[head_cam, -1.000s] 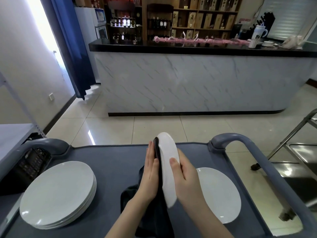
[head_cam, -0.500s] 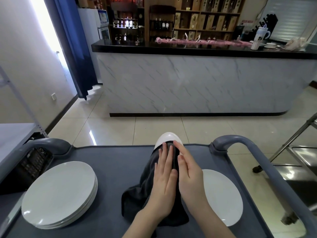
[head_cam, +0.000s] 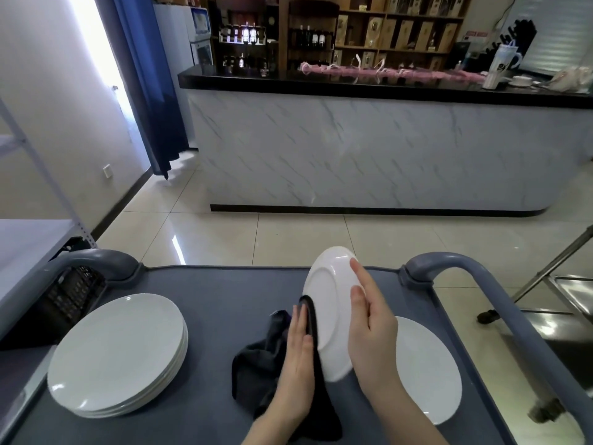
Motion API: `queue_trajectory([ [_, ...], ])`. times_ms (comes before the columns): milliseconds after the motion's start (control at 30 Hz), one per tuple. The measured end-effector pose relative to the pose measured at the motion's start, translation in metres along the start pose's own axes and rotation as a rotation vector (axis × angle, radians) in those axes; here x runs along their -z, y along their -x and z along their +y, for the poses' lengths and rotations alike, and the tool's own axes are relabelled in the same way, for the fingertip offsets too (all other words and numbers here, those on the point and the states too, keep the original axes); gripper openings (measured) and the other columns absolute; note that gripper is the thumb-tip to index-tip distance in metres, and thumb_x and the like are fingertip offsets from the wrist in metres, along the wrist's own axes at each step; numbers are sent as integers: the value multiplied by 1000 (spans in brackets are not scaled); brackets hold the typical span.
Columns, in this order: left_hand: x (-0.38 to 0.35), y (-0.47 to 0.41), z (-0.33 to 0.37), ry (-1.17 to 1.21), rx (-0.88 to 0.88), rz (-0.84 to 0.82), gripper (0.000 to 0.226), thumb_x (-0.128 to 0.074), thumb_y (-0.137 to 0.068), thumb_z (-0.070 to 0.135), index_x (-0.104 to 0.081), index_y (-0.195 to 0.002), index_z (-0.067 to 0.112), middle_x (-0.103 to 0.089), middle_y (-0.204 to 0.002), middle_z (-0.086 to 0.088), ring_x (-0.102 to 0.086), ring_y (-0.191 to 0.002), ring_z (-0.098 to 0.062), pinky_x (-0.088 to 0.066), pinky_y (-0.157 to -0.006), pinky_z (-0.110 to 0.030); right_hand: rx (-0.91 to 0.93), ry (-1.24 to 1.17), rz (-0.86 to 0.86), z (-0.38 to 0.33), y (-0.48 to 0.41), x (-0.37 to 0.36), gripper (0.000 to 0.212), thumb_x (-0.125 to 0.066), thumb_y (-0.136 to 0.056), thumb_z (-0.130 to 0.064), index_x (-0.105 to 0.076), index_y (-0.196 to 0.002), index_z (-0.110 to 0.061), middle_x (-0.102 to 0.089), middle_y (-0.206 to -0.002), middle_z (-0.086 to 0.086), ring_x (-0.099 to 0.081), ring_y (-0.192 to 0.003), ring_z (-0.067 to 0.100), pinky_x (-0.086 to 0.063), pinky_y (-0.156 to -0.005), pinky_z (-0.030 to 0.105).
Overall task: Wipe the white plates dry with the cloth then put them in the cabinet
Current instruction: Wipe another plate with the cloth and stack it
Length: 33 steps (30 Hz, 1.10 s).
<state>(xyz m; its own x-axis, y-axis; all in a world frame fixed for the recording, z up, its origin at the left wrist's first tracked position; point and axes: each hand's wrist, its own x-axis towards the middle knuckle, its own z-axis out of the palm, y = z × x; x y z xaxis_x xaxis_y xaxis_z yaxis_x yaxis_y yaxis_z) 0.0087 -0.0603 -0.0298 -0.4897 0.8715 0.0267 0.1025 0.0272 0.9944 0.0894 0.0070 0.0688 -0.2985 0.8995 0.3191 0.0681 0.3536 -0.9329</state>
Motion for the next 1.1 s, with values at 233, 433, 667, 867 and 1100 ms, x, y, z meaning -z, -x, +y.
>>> queue_trajectory([
  [233,32,14,8,-306,-31,-60,34,-42,-103,38,-42,-134,52,-25,-152,33,-12,-145,9,-9,-116,-10,143,191,-71,13,-14,-7,39,-38,-105,-18,-51,-135,-41,-48,-115,-56,-49,-103,-27,-35,-81,-3],
  [433,75,-10,67,283,148,91,45,-50,-84,60,-47,-129,52,-62,-129,20,-61,-119,-10,-48,-105,-39,393,365,-310,4,-8,-25,42,-38,-103,-32,-35,-144,-43,-62,-117,-16,-56,-94,-16,-38,-77,-5],
  [667,114,-7,81,611,243,176,64,-42,-95,60,-42,-146,21,-64,-127,-17,-67,-111,-30,-58,-80,-41,880,492,-550,0,10,-64,48,-59,-93,2,-59,-136,-17,-52,-146,3,-57,-128,19,-61,-82,37],
  [867,156,-1,65,749,256,348,35,-55,-96,35,-53,-131,34,-69,-112,-14,-72,-87,-28,-58,-66,-40,622,386,-811,-5,18,-97,67,-60,-90,5,-47,-145,-32,-43,-151,-19,-43,-138,3,-56,-94,40],
  [1100,205,13,27,716,258,490,39,-39,-97,21,-56,-129,36,-67,-123,-13,-70,-103,-32,-57,-72,-44,373,424,-1039,1,16,-143,47,-40,-99,-52,-33,-145,-49,-27,-148,-38,-15,-143,-14,-18,-121,26],
])
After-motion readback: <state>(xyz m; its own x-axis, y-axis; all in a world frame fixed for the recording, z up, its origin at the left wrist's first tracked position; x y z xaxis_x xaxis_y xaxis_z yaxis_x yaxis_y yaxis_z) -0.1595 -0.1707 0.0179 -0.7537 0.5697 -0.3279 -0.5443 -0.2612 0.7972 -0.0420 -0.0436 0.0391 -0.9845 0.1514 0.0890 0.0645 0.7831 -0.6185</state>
